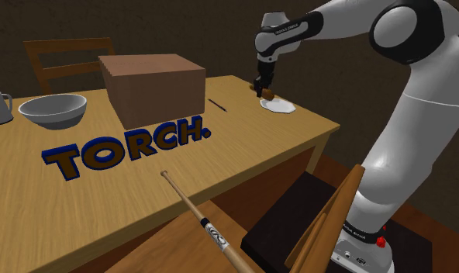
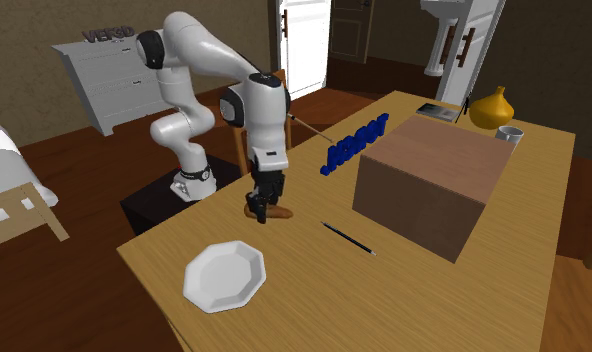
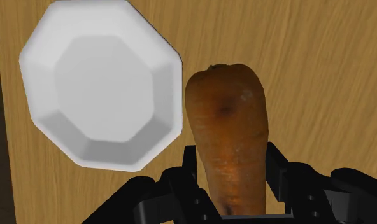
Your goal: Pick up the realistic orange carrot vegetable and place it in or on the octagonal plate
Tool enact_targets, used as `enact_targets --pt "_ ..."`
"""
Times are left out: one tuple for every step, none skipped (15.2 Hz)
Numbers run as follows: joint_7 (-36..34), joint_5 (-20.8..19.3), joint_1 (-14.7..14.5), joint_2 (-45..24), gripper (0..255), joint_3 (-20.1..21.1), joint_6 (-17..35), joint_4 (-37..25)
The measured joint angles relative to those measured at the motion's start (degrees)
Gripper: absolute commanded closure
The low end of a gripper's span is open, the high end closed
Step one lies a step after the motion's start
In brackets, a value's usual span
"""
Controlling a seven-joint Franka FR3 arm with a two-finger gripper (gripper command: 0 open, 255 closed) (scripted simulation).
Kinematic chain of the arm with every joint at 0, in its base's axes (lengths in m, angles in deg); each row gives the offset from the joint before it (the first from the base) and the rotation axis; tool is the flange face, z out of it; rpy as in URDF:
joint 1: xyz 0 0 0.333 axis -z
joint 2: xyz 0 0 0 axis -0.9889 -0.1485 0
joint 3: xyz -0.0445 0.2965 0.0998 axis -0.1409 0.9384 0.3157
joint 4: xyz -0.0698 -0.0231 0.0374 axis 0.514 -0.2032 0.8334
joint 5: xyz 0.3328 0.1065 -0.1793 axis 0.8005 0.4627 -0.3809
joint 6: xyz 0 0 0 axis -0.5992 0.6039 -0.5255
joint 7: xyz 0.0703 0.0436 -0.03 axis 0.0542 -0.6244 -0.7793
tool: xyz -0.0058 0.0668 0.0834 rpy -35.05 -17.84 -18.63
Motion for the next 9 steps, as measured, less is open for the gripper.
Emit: enact_targets --pt "1.26 0.19 0.67 -0.11 255 -0.52 0.07 -0.18" --pt "2.64 0.39 1.43 -0.23 255 -1.11 0.59 0.07" --pt "3.86 0.61 2.08 -0.73 255 -1.61 0.74 -0.41" --pt "5.30 0.82 2.84 -0.62 255 -2.18 0.56 -0.63" --pt "6.71 1.16 3.59 -1.49 255 -2.72 0.60 -1.68" --pt "8.35 1.47 4.50 -1.81 255 -3.36 0.67 -2.04" --pt "9.90 1.87 5.35 -2.78 255 -3.93 0.66 -3.17" --pt "11.43 2.29 6.20 -3.74 255 -4.46 0.75 -4.17" --pt "12.50 2.56 6.78 -4.10 255 -4.82 0.61 -4.75"
